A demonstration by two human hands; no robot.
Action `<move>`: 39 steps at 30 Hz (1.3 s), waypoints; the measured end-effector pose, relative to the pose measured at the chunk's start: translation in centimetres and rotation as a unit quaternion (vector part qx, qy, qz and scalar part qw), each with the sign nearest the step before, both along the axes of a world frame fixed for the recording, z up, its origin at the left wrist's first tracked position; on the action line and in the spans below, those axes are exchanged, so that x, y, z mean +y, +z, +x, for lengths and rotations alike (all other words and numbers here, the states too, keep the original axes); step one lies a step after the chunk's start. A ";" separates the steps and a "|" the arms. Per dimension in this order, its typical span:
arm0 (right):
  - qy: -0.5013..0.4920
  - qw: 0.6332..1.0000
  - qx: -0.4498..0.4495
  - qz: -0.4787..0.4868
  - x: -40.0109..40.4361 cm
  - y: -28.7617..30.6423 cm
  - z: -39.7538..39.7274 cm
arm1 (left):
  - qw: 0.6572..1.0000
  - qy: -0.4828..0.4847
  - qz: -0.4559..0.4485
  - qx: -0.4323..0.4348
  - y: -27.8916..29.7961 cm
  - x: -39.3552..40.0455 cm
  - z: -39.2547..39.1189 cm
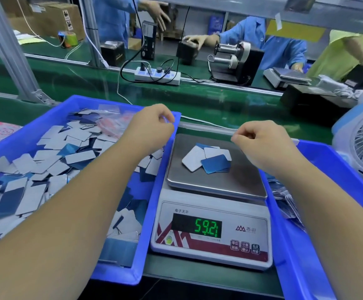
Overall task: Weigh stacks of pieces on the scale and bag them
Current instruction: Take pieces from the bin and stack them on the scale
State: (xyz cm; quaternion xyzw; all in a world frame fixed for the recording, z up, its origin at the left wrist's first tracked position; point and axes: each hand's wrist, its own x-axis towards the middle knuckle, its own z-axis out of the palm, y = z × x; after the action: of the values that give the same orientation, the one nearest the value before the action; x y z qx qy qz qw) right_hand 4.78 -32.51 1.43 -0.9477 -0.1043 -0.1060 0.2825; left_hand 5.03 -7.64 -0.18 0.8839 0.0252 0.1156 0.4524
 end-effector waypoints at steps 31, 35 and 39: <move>0.007 0.999 0.030 -0.038 0.6 0.0 -0.4 | 0.852 -0.099 0.382 0.345 0.7 4.3 -1.0; 0.008 0.999 0.033 -0.037 0.6 0.0 -0.5 | 0.859 -0.105 0.379 0.328 0.9 3.8 -1.2; 0.010 0.999 0.034 -0.034 0.6 0.1 -0.4 | 0.876 -0.118 0.348 0.313 1.4 3.8 -1.4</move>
State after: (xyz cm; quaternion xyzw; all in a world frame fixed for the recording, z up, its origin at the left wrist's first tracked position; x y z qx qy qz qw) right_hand 4.33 -31.89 1.54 -0.9587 -0.1072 -0.0670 0.2547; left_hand 3.62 -3.83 1.21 0.9707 0.0185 -0.2200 0.0945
